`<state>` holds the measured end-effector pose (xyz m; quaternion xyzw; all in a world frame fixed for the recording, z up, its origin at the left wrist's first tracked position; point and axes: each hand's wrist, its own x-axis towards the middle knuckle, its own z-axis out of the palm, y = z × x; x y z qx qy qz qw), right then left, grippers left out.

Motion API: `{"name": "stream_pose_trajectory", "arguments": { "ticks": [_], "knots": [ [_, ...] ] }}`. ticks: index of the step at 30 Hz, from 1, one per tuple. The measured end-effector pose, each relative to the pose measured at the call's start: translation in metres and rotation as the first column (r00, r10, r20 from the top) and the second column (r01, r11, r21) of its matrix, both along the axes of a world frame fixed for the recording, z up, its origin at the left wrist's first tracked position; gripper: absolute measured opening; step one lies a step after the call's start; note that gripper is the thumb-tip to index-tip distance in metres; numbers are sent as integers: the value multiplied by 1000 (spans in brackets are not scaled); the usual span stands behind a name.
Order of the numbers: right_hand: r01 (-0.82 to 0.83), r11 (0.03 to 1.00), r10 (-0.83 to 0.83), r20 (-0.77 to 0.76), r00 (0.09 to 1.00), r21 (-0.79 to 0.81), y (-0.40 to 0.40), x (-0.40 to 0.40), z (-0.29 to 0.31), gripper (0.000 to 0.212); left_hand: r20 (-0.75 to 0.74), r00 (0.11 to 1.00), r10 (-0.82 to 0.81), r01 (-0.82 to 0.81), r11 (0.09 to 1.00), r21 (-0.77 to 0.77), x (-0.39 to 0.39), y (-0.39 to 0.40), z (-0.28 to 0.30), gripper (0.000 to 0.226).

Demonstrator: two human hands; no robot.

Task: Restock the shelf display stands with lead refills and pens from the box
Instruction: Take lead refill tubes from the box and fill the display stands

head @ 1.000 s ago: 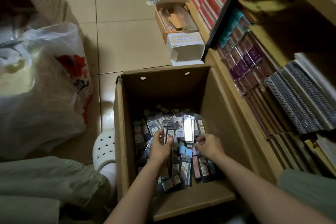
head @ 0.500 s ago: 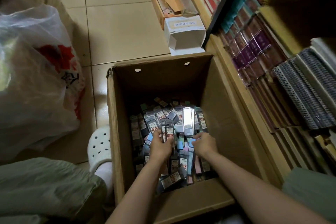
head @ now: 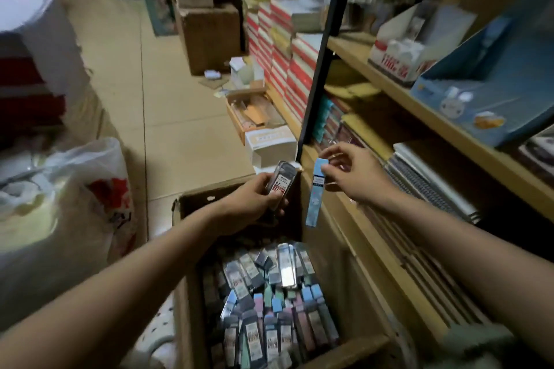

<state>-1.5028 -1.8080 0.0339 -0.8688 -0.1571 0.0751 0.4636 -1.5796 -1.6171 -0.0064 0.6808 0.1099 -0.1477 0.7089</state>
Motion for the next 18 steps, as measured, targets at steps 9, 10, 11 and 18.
{"name": "stream_pose_trajectory", "arguments": {
  "ticks": [9, 10, 11, 18],
  "knots": [
    [46, 971, -73, 110, 991, 235, -40, 1, 88, 13, 109, 992, -62, 60, 998, 21, 35, -20, 99, 22],
    [62, 958, -91, 92, 992, 281, -45, 2, 88, 14, 98, 994, -47, 47, 999, -1, 40, -25, 103, 24],
    [85, 939, -114, 68, 991, 332, -49, 3, 87, 15, 98, 994, -50, 54, 998, -39, 44, -30, 106, 28],
    [219, 853, -260, 20, 965, 474, -64, 24, 91, 13, 258, 933, -250, 234, 968, 90, 79, -66, 122, 55]
  ]
}}
